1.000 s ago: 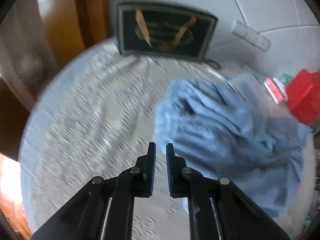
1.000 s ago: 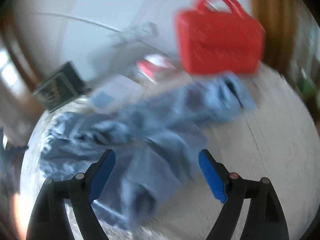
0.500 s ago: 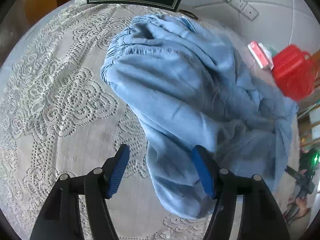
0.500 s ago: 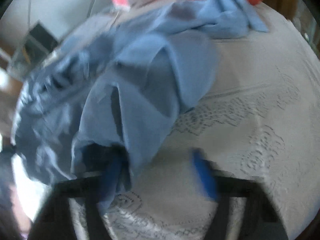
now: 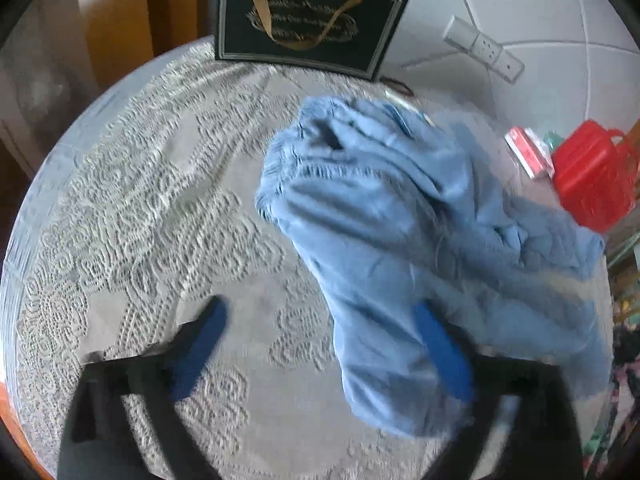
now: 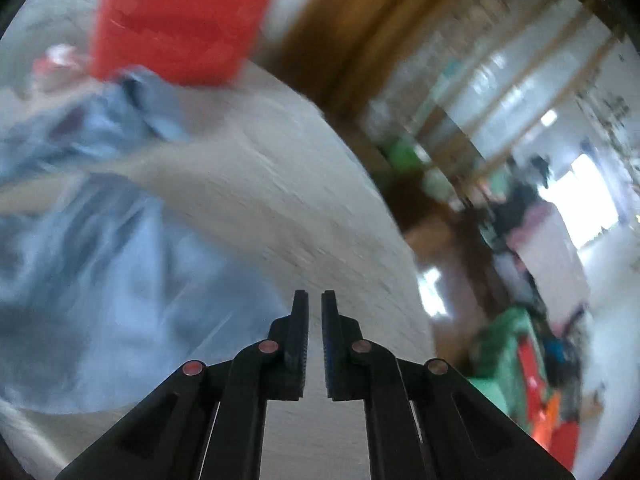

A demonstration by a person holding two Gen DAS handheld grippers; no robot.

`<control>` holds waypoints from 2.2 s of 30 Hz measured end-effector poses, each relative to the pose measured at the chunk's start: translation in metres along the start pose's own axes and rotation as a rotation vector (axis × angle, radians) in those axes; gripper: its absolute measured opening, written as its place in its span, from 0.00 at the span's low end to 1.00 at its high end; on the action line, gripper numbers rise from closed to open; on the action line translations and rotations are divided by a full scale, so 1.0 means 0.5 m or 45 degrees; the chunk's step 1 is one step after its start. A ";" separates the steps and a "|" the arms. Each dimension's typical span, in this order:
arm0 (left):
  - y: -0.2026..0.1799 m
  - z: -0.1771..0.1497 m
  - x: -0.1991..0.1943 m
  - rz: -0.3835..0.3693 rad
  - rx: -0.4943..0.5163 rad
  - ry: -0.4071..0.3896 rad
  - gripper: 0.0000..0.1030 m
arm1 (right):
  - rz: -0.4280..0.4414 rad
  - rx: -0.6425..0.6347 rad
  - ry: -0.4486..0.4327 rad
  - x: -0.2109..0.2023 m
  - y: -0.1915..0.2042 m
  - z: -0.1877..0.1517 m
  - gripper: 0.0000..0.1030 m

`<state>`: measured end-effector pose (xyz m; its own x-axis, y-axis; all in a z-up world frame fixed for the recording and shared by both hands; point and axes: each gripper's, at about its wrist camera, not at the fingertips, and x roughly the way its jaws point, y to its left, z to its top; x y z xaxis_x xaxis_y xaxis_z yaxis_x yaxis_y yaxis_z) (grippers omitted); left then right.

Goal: Fold clothes

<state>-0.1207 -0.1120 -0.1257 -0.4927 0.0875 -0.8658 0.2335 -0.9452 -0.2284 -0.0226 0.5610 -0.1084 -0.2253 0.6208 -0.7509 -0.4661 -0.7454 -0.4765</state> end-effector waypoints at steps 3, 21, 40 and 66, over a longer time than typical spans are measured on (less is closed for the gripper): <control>-0.006 -0.009 0.055 -0.006 -0.037 0.084 1.00 | 0.100 0.087 0.100 0.050 -0.042 -0.032 0.35; -0.462 0.028 0.023 -0.103 0.632 0.053 0.13 | 0.517 0.073 0.183 0.118 0.055 -0.110 0.52; -0.249 0.020 0.107 -0.362 -0.222 0.185 0.57 | 0.659 0.258 0.238 0.129 0.004 -0.120 0.53; -0.115 0.110 -0.026 -0.063 0.006 -0.158 0.00 | 0.426 0.064 0.132 0.108 0.075 -0.005 0.08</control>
<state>-0.1739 -0.0759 -0.0769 -0.6033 0.0951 -0.7918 0.2027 -0.9420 -0.2675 -0.0501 0.5661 -0.1679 -0.2857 0.3141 -0.9054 -0.4235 -0.8889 -0.1748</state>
